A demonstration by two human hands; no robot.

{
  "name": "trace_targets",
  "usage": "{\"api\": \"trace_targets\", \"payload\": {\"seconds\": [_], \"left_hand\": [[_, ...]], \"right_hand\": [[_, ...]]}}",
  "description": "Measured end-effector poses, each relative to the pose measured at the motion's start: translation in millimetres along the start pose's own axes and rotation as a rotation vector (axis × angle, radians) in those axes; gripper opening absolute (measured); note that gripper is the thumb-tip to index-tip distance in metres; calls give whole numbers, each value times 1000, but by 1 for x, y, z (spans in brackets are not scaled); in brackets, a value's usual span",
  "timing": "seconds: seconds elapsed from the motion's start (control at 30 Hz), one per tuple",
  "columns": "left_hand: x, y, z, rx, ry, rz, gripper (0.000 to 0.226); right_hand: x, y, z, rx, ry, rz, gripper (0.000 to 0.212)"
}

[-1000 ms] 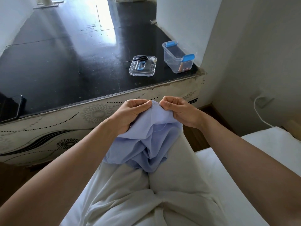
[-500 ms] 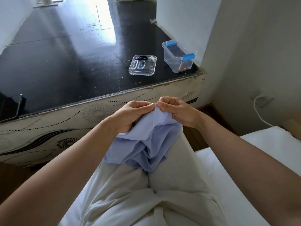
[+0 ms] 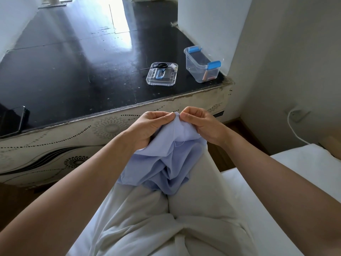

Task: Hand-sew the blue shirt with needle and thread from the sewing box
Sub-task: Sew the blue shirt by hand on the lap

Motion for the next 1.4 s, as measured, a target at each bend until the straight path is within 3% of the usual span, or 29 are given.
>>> {"api": "trace_targets", "payload": {"seconds": [0.13, 0.23, 0.3, 0.57, 0.77, 0.9, 0.97, 1.1, 1.23, 1.33, 1.4], "left_hand": [[-1, 1, -3, 30, 37, -39, 37], [-3, -1, -6, 95, 20, -81, 24], [-3, -1, -5, 128, 14, -105, 16], [-6, -3, -4, 178, -39, -154, 18], [-11, -10, -14, 307, -90, -169, 19], [-15, -12, -24, 397, -100, -186, 22], [-17, -13, -26, 410, -44, -194, 23], [-17, -14, -28, 419, -4, -164, 18], [-15, -13, -31, 455, 33, -163, 15], [-14, -12, -32, 459, 67, -137, 13], [-12, -12, -31, 446, 94, -107, 12]], "right_hand": [[-2, -1, -18, 178, 139, -131, 19], [-22, -2, -20, 295, 256, -353, 17], [-33, -3, -10, 256, 335, -427, 13], [-38, 1, 6, 207, 625, -535, 5], [-48, 4, 26, 214, 726, -742, 12], [-45, 7, 26, 177, 568, -639, 18], [-36, 4, 28, 54, 329, -465, 11], [-6, 15, 42, -382, -110, 148, 12], [7, 53, 68, -878, -110, 604, 7], [-1, 56, 68, -967, -201, 582, 13], [-12, 42, 55, -790, -353, 426, 13]]}}
Point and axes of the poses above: each hand's wrist, its own y-axis away from the middle knuckle, its own z-axis out of the palm, x = y × z, the point moved 7 cm from there along -y, towards the middle knuckle, and after that the axes turned 10 degrees about -y, right-handed, at the moved point
